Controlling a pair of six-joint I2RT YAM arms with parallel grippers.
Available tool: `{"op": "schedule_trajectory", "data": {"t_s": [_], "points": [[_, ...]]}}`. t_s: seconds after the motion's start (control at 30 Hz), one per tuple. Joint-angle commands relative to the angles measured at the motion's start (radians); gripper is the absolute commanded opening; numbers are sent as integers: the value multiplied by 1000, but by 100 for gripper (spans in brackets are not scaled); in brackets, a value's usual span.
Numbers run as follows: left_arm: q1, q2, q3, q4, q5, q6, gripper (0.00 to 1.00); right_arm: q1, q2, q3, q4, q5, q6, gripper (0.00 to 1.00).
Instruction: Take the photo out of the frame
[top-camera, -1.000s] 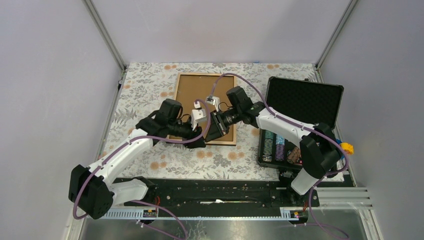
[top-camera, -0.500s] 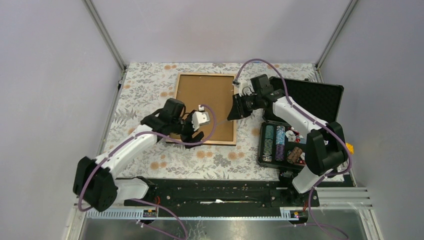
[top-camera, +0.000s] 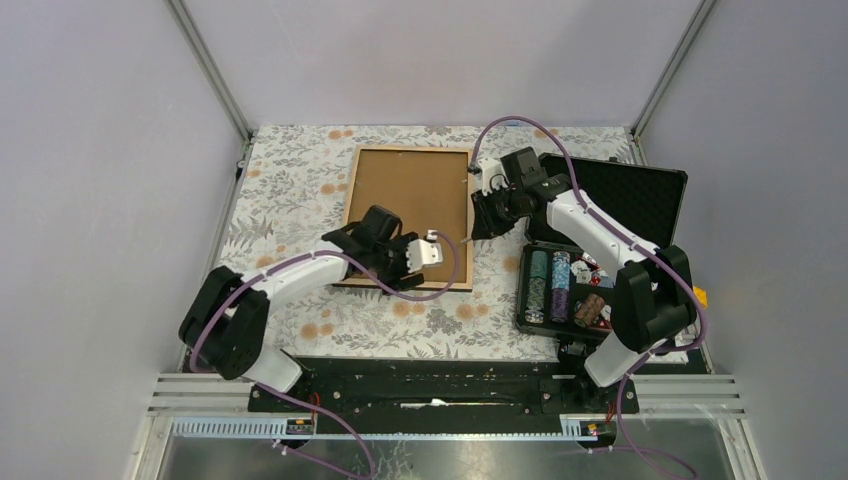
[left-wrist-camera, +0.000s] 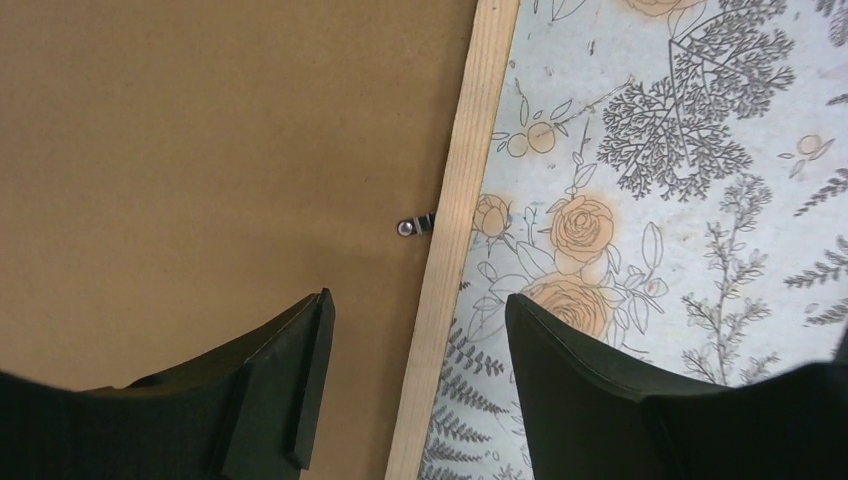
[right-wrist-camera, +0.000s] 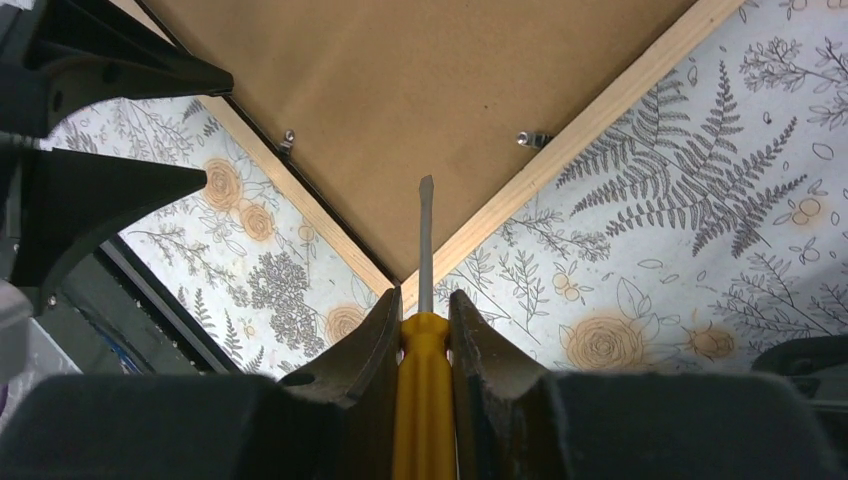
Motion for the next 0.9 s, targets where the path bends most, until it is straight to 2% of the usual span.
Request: {"op": "schedule_trajectory", "data": {"t_s": [0.0,0.1,0.23,0.33,0.57,0.63,0.73,0.87], "points": [[-41,46,-6,57,-84,71,67,5,-39,24,-27,32,-22,0],[-72,66,-17,38,-86,84,59,5,-40,20,-42,31,-29,0],[-136,89,-28,17,-114,70,39,6,-40,14,-65,27,-36,0],[-183,94,-33,4,-124,39,28,9,-48,-5,-75,34,-41,0],[-248,81,-45,-2,-125,-16,15,23,-81,-50,-82,79,-57,0],[-258,74,-44,0,-130,-25,17,28,-85,-54,-82,80,-59,0],[-251,47,-19,15,-168,-61,32,31,-87,-49,-83,75,-54,0],[-199,0,44,-16,-135,-54,47,31,-89,-29,-88,67,-48,0]]}}
